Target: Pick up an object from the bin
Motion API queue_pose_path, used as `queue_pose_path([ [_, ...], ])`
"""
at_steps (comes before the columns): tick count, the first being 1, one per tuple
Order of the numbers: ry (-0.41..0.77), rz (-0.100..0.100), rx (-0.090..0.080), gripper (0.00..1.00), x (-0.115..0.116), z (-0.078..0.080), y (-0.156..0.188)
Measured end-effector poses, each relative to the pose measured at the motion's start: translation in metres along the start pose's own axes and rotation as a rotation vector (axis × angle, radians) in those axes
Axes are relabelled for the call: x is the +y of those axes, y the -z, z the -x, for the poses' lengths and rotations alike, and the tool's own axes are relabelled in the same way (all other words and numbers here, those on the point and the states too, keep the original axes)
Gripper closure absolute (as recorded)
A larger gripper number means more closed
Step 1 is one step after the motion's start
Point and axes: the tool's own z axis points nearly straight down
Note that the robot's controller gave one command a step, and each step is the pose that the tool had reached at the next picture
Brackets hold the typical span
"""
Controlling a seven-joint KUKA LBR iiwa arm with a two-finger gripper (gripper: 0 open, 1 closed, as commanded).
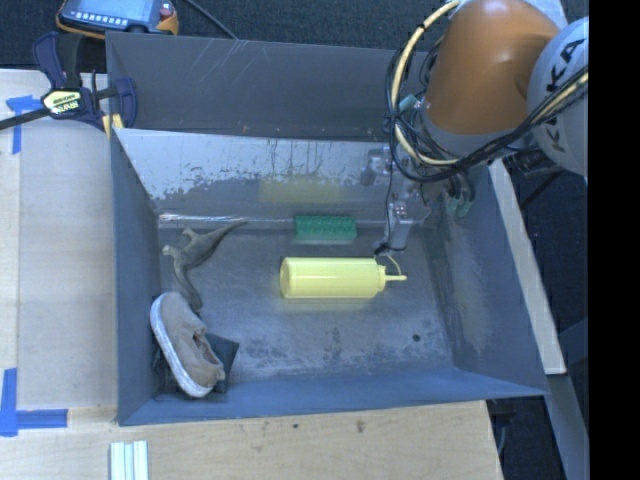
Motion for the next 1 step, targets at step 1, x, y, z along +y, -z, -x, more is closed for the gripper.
queue_pose_path([
  [1, 0.000, 0.000, -0.009, 0.00, 0.0000, 0.0012, 0.0054],
])
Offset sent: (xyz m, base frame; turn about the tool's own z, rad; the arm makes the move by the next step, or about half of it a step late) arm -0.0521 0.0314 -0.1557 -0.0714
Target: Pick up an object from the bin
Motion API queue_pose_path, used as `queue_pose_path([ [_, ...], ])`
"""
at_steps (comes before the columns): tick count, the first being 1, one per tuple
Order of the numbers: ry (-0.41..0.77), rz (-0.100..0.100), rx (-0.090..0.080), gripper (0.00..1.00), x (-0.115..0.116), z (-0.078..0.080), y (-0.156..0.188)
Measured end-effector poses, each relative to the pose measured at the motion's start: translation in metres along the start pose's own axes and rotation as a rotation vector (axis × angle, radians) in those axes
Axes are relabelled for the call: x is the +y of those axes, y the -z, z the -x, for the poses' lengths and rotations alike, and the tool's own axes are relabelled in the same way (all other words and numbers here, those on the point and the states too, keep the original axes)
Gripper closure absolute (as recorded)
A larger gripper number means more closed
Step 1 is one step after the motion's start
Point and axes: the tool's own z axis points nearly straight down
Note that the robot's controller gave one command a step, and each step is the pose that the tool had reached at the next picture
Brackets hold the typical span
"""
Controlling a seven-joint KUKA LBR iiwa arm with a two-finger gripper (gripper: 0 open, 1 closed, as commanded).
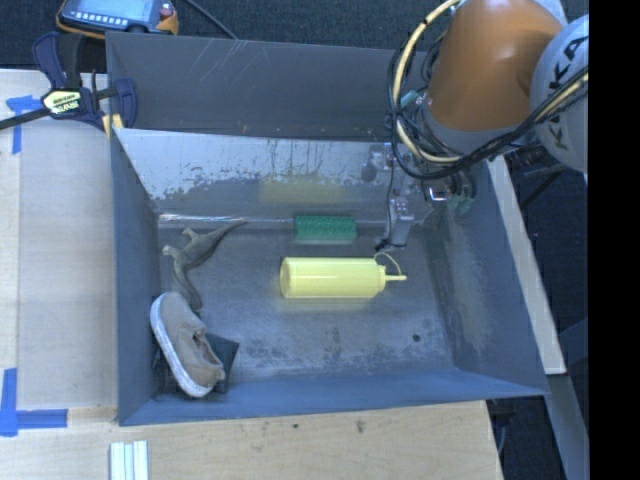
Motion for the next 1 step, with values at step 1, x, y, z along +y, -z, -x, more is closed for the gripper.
queue_pose_path([
  [1, 0.031, 0.000, -0.002, 0.00, 0.0138, -0.0245, -0.0745],
])
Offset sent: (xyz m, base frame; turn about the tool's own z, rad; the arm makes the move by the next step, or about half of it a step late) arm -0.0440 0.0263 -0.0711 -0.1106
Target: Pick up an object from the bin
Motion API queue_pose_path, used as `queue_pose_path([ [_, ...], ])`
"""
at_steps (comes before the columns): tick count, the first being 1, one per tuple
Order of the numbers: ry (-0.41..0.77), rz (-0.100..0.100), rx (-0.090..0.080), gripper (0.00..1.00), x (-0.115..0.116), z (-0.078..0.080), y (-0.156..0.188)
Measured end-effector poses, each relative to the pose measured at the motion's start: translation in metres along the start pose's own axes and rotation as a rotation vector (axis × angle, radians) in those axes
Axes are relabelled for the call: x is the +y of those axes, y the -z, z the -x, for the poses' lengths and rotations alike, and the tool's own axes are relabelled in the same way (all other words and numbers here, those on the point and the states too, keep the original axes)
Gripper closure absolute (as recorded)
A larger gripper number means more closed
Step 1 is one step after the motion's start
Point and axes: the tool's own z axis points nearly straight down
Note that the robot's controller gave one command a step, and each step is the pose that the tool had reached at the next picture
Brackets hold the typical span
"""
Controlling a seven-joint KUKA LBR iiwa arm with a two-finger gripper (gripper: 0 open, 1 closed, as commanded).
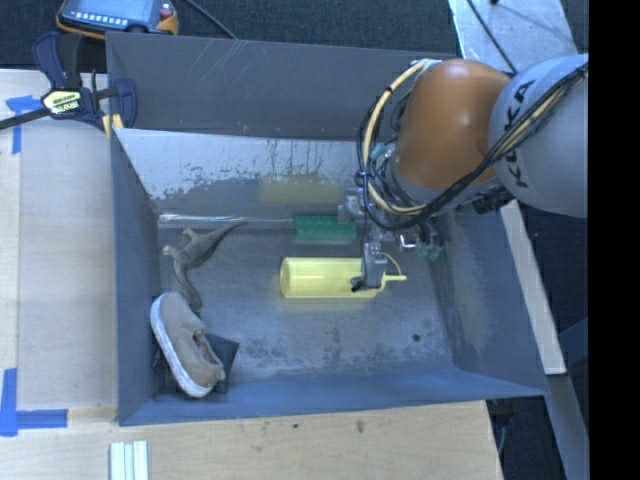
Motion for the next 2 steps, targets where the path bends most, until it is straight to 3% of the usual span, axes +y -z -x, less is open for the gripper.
queue_pose_path([
  [1, 0.034, 0.000, 0.007, 0.00, 0.006, -0.011, -0.028],
  [2, -0.102, 0.000, 0.001, 0.00, 0.008, -0.012, -0.010],
])
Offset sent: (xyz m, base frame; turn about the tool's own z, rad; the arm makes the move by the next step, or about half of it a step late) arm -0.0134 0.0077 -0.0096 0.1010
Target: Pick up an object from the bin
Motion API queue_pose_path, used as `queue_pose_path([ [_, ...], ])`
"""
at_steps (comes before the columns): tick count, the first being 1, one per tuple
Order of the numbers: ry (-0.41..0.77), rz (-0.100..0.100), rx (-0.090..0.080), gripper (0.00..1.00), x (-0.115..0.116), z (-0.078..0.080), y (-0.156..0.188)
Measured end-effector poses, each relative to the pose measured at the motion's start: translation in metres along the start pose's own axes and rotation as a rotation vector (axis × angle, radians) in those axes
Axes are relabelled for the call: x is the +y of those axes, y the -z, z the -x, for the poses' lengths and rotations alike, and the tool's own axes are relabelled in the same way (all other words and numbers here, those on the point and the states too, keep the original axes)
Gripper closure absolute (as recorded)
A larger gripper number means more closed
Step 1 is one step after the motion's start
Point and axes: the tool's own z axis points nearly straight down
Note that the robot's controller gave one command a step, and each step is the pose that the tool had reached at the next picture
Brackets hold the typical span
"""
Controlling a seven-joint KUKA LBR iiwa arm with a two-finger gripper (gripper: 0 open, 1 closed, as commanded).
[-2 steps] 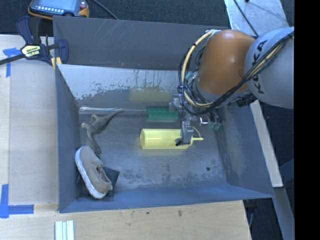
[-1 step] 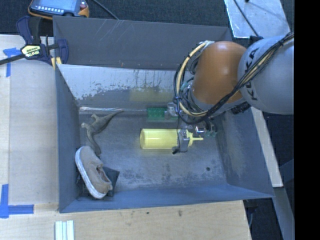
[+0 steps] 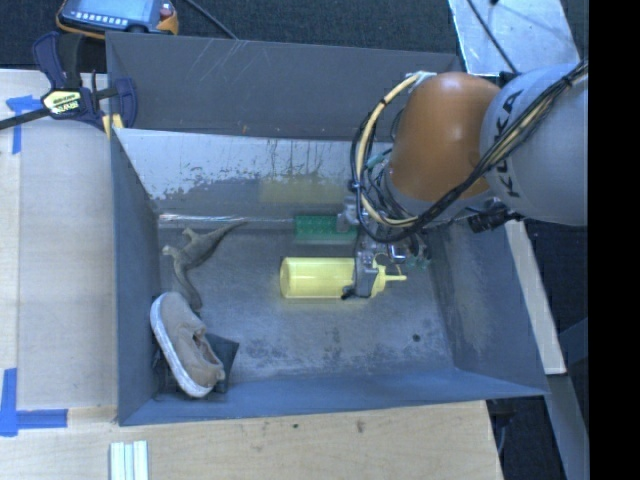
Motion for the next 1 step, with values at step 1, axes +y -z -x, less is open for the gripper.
queue_pose_path([
  [1, 0.069, 0.000, 0.003, 0.00, 0.0048, -0.0029, -0.0783],
])
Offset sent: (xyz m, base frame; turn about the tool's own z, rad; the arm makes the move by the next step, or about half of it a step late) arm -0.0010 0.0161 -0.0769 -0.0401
